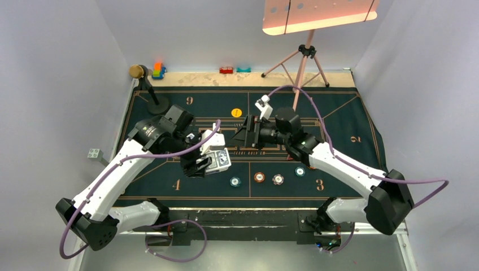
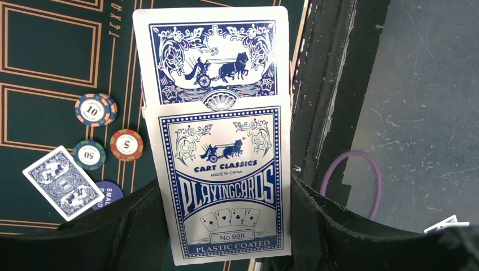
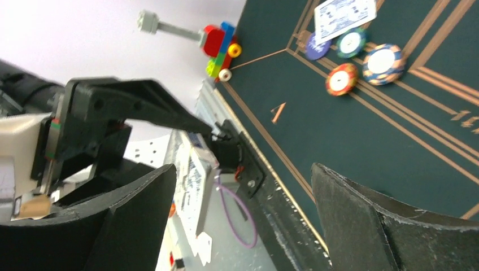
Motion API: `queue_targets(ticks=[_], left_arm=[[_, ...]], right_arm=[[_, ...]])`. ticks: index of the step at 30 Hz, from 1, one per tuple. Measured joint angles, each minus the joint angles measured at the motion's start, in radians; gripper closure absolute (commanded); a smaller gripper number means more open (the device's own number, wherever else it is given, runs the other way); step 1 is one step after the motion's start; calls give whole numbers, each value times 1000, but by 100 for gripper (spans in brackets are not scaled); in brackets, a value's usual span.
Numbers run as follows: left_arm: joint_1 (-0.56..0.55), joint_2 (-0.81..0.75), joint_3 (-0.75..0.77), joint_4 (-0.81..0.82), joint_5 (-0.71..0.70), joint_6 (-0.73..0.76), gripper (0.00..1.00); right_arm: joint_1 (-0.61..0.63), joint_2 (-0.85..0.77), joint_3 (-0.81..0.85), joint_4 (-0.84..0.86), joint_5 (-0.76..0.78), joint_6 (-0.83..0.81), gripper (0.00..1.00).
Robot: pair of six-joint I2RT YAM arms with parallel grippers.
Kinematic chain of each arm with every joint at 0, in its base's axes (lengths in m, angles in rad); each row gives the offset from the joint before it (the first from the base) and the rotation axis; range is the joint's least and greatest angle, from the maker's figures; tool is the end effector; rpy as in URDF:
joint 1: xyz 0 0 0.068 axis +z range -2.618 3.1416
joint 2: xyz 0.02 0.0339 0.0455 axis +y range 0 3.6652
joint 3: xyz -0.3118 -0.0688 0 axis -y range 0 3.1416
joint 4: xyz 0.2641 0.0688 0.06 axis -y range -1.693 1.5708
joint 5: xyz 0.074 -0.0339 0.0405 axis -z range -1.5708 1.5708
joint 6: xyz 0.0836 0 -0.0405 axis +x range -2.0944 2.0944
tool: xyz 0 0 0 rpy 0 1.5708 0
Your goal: Distribute texas hold em gaming equipment
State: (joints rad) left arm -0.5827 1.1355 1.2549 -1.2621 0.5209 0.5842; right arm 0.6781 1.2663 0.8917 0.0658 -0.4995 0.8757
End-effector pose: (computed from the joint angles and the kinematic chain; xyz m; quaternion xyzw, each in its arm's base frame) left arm 0.1478 -0.1472 0.3540 0.5658 0.7579 -0.2515 0.2054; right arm 0.2355 0.2411 0.3254 -0.0679 0.7930 0.5431 0.2677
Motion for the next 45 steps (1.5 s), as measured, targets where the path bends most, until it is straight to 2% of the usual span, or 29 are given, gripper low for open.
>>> queue_targets(ticks=[12, 18, 29, 45], left_arm=[[0, 16, 0, 17, -1, -9, 100], [0, 16, 0, 18, -1, -14, 100], [0, 16, 0, 22, 0, -25, 100], [0, 19, 17, 27, 0, -26, 100]], right_arm=[[116, 68, -2, 153, -47, 78, 4], [143, 89, -37, 206, -51, 116, 22], [144, 79, -105, 242, -50, 159, 44], [119, 10, -150, 259, -50, 180, 50]])
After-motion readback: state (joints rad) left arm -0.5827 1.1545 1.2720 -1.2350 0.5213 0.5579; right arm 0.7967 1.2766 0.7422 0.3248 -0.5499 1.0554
